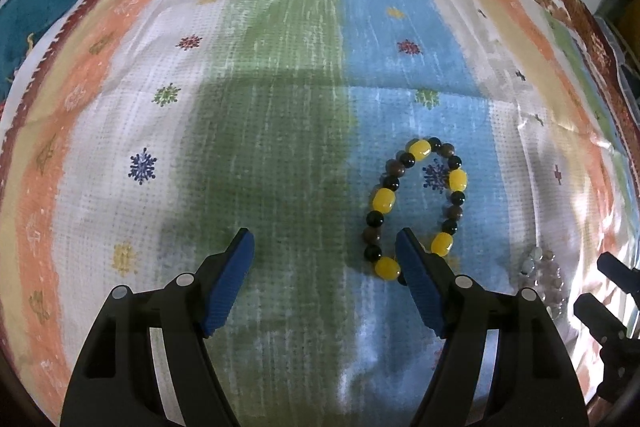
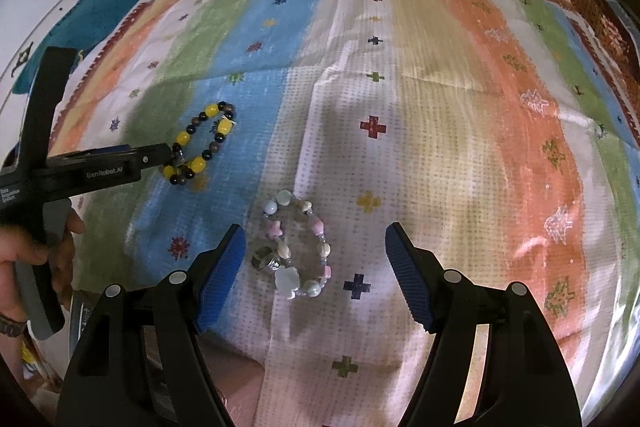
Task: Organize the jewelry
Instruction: 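Move the left gripper to the black-yellow bracelet while the right gripper approaches the pale bead bracelet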
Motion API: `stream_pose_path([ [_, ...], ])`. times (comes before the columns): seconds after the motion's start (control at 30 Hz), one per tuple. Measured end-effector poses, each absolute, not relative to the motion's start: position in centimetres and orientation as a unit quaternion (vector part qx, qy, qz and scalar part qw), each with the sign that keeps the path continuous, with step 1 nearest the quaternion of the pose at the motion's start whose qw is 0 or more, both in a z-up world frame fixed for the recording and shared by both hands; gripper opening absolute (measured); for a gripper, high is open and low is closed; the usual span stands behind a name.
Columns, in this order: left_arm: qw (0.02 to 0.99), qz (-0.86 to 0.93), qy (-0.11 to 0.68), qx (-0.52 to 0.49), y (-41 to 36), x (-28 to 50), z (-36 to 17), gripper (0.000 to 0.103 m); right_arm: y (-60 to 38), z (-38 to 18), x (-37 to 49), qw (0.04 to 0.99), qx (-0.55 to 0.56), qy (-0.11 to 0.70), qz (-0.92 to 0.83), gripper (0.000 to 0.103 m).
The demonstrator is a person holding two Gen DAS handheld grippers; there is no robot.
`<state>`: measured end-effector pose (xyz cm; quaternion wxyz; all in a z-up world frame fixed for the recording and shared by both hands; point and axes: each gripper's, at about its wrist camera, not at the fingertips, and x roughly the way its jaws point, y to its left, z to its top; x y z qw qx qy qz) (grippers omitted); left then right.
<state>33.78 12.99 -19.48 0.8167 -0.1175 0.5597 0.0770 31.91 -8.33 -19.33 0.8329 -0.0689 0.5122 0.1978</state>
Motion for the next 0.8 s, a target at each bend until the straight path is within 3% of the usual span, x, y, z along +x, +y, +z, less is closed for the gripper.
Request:
stream_pose_path([
  [0.43, 0.821, 0.082, 0.558, -0.091, 12.7, 34.8, -20.5, 0.077, -8.2, -20.4, 32.7, 0.829, -0.076, 0.52, 0.189, 0.072],
  [0.8, 0.832, 0.079, 0.547, -0.049, 11.9, 34.7, -21.0, 0.074, -8.1, -21.7, 33.4, 0.823, -0.088, 0.53, 0.182, 0.071],
])
